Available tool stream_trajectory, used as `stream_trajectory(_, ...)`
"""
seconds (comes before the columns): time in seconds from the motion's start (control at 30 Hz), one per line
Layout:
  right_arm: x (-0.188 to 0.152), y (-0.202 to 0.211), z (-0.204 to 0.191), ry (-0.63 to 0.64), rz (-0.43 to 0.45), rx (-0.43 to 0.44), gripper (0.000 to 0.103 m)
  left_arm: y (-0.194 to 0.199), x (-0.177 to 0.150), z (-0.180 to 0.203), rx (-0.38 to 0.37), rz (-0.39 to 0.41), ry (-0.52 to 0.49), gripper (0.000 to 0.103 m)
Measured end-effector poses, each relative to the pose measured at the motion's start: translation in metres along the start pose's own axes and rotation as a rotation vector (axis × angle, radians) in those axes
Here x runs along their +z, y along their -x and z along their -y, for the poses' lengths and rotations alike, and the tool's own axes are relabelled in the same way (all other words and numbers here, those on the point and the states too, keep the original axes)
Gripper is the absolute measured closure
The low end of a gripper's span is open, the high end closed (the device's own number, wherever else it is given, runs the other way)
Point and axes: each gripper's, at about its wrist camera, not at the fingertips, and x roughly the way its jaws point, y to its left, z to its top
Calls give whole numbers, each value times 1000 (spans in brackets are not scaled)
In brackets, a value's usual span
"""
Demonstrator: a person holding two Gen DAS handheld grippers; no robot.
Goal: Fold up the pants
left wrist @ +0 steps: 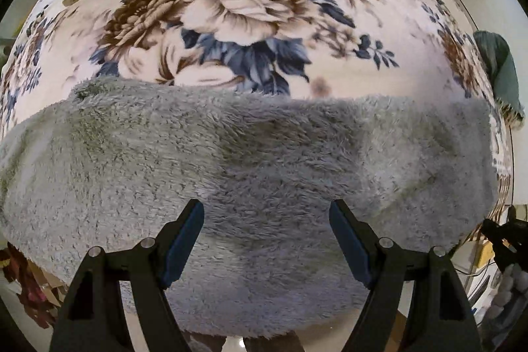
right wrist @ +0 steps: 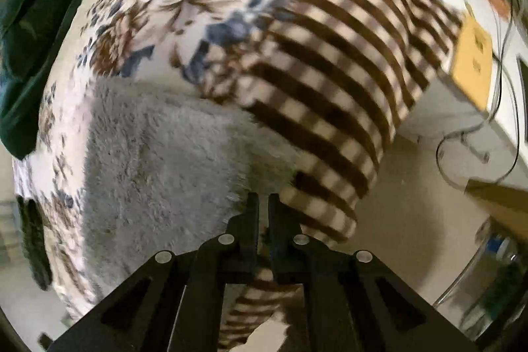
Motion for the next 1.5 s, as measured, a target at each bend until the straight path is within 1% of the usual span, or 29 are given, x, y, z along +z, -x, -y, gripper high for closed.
stream_trajectory(0.03, 1, 1, 3, -16, 4, 13, 60, -3, 0, 1, 10, -4, -9, 26)
stream_trajectory(0.07, 0, 4, 9, -40, 18, 41, 54, -9, -1, 3, 25, -10, -22, 26)
stream_trajectory(0.1, -1, 5, 13, -57, 28, 79, 52, -15, -2, 4, 29, -17, -33, 26)
stream_trajectory(0.17, 0, 1, 14, -63, 28, 101, 49, -30, -2, 6, 47, -40, -53, 26)
stream_trajectory(0.2, 0, -2, 13, -58, 32, 96, 42, -35, -3, 7, 52, -48, -60, 26)
stream_trajectory(0.27, 1, -3, 9, -38, 50, 101, 42, -47, -4, 10, 68, -65, -74, 26)
stream_trajectory(0.37, 3, -3, -7, 20, 113, 134, 42, -51, -3, 10, 64, -68, -59, 26)
stream_trajectory(0.4, 6, -8, -11, 28, 119, 138, 45, -49, -3, 11, 63, -62, -58, 26)
stream_trajectory(0.47, 9, -17, -20, 39, 92, 140, 79, -45, -3, 15, 53, -51, -61, 26)
stream_trajectory(0.5, 9, -18, -27, 68, 99, 102, 98, -42, -2, 17, 47, -49, -64, 26)
stream_trajectory(0.6, 10, -3, -38, 104, 159, 34, 98, -34, -2, 23, 26, -46, -79, 26)
stream_trajectory(0.67, 12, 7, -34, 78, 175, 26, 98, -28, -2, 26, 15, -37, -90, 26)
stream_trajectory(0.7, 13, 10, -31, 70, 174, 19, 98, -26, -1, 28, 11, -35, -94, 26)
stream_trajectory(0.77, 15, 5, -26, 69, 123, 23, 98, -24, 2, 30, -2, -35, -96, 26)
stream_trajectory(0.8, 18, -7, -19, 51, 46, 35, 97, -24, 3, 30, -4, -37, -96, 26)
stream_trajectory(0.87, 21, -18, -6, 1, -27, 67, 84, -32, 5, 33, -9, -51, -95, 26)
stream_trajectory(0.9, 21, -21, 1, -20, -36, 100, 62, -37, 6, 32, -10, -57, -93, 26)
stream_trajectory(0.93, 21, -21, 6, -25, -28, 137, 37, -44, 6, 32, -9, -63, -92, 26)
stream_trajectory(0.97, 19, -20, 9, -24, -20, 170, 28, -50, 5, 32, -8, -64, -92, 26)
stream_trajectory(1.0, 17, -23, 14, -23, -23, 209, 22, -55, 4, 30, -9, -64, -92, 26)
stream_trajectory(1.07, 15, -36, 19, -22, -62, 250, 22, -66, 4, 29, -20, -65, -95, 22)
stream_trajectory(1.13, 14, -54, 25, -27, -92, 271, 22, -74, 6, 28, -40, -62, -90, 12)
stream_trajectory(1.17, 14, -63, 28, -32, -94, 310, 22, -77, 6, 26, -52, -61, -90, 9)
stream_trajectory(1.2, 14, -68, 29, -34, -87, 327, 22, -81, 8, 28, -63, -62, -89, 3)
stream_trajectory(1.23, 15, -72, 31, -35, -70, 348, 22, -84, 10, 27, -78, -65, -86, 0)
stream_trajectory(1.3, 13, -73, 32, -44, -23, 400, 22, -92, 11, 26, -92, -74, -73, 0)
stream_trajectory(1.37, 10, -70, 34, -48, 19, 458, 22, -97, 13, 25, -88, -79, -66, 0)
stream_trajectory(1.43, 9, -68, 37, -62, 33, 503, 23, -99, 18, 27, -70, -83, -73, 0)
stream_trajectory(1.5, 8, -66, 41, -70, 34, 563, 23, -105, 27, 38, -54, -98, -70, 0)
